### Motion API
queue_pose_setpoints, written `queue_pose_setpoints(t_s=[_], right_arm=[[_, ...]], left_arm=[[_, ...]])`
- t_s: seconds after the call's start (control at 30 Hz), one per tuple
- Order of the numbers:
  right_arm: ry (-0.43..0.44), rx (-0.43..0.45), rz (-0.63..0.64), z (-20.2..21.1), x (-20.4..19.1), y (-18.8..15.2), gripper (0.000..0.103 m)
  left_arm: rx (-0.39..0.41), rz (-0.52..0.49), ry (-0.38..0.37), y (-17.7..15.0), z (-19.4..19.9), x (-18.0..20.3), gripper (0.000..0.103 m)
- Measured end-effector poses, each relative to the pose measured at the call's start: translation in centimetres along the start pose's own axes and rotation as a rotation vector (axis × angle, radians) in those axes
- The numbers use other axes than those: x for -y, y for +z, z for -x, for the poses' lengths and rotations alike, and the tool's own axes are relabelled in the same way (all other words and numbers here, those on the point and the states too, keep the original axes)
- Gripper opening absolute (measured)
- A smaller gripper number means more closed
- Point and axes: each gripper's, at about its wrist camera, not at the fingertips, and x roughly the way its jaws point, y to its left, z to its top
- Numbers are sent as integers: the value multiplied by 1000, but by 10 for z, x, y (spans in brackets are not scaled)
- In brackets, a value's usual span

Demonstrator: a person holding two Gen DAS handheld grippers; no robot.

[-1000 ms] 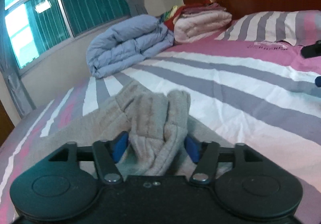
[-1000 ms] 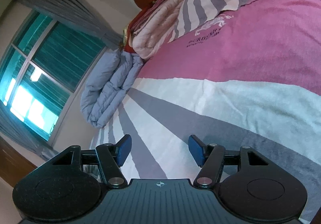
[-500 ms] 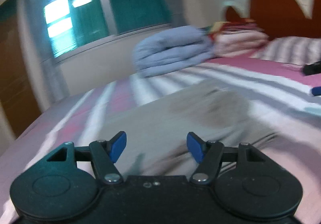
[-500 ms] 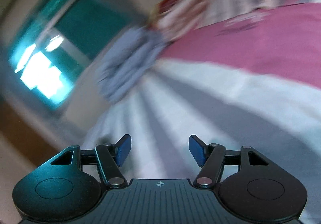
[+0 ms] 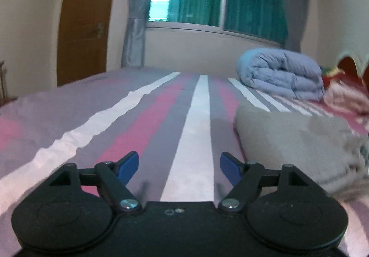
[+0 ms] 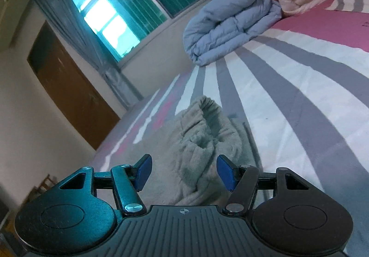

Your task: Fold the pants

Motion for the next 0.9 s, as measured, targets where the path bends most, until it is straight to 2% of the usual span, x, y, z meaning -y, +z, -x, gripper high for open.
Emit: queue_pose_setpoints(t_s=[0.1,0.13,0.2,0.27,0.4,0.47,0.57,0.7,0.77,0.8,0.83,0.9], right_arm=[[-27,-35,3,-26,-1,1,63],[-41,-47,3,-32,1,3,54],[-78,-81,-4,-44,-1,6,20],[-95,-103,-26,-47,-2,9,19],[-38,7,-41,-12,-8,18,19],[-49,26,-63,-3,-1,18,19],[-120,-32,-149,-16,29,8,19],[-79,-26,-309,-18,59,-3,19],[-50,-15,-290,-9,54,0,29],[-49,-8,-257,-2,49,2,45],[-58,0,-231,3,43,3,55],[-42,19,-211,18,39,3,55]], left_arm=[[-29,16,-16,0,-8,-1,70],[-36,16,-21,0,-10,-1,70],[-44,22,-26,-1,-13,-5,71],[-47,36,-29,-2,-13,-9,71],[-44,48,-22,-10,-6,-18,71],[-46,60,-13,-12,-5,-22,71],[-53,74,-2,-11,-5,-24,71],[-65,80,4,-12,-7,-26,71],[-71,82,6,-12,-8,-26,71],[-74,84,7,-13,-9,-26,71],[-76,85,7,-13,-10,-25,71],[-79,88,10,-13,-10,-25,71]])
